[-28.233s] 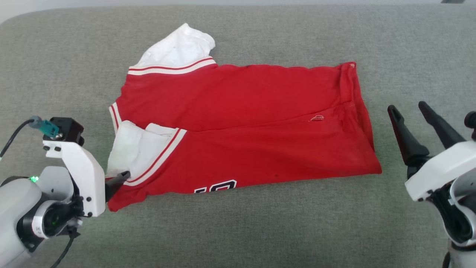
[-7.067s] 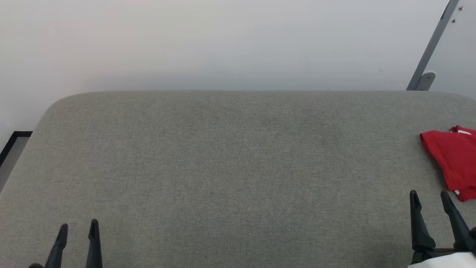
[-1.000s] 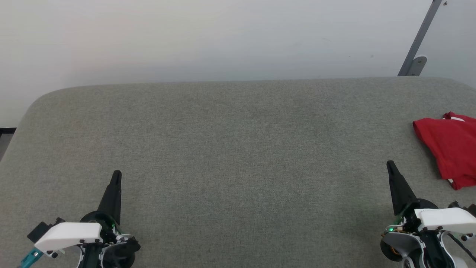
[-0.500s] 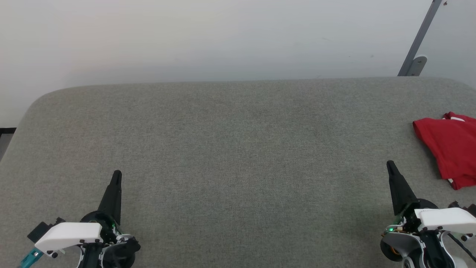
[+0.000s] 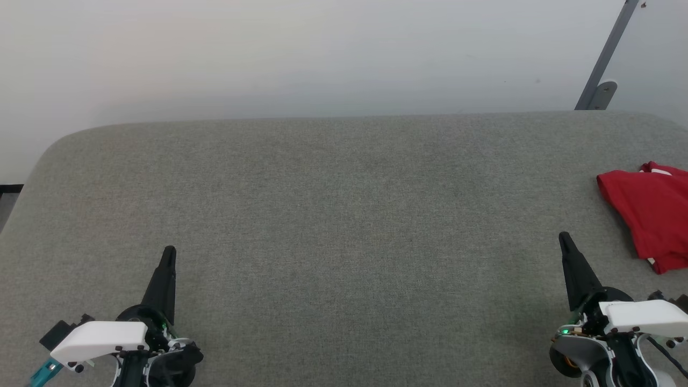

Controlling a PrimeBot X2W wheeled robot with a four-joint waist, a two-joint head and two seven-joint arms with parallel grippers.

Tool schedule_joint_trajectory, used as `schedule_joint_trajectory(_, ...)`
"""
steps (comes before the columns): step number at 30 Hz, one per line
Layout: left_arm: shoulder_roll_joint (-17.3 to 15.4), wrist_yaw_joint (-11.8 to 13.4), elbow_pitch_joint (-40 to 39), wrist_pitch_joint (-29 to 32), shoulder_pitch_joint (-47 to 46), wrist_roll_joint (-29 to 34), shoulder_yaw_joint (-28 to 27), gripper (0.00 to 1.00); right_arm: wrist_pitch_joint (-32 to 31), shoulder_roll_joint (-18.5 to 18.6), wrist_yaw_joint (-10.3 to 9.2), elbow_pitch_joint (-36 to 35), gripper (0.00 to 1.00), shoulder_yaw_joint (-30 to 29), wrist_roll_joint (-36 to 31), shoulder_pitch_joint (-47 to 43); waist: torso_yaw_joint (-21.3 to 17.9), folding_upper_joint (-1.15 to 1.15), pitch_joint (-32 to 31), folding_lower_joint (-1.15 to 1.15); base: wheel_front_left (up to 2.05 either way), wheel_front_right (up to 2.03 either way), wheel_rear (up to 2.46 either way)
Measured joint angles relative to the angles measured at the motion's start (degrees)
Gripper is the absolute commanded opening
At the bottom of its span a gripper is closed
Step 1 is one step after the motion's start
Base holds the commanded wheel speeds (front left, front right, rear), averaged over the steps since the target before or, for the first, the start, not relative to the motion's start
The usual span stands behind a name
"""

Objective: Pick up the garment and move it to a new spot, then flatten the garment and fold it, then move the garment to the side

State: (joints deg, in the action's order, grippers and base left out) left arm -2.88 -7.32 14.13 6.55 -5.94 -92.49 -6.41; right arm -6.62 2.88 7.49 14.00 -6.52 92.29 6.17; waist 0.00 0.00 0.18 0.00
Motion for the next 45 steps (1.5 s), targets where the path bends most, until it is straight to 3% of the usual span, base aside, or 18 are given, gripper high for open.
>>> schedule_joint_trajectory(45,0.1,0.0,0.0,0.1,0.0,0.0,-0.1,0.00,0.0,0.0,0.00,0.0,0.00,0.0,0.0,0.0,0.0,0.00,0.0,0.00,0.00,0.00,0.00)
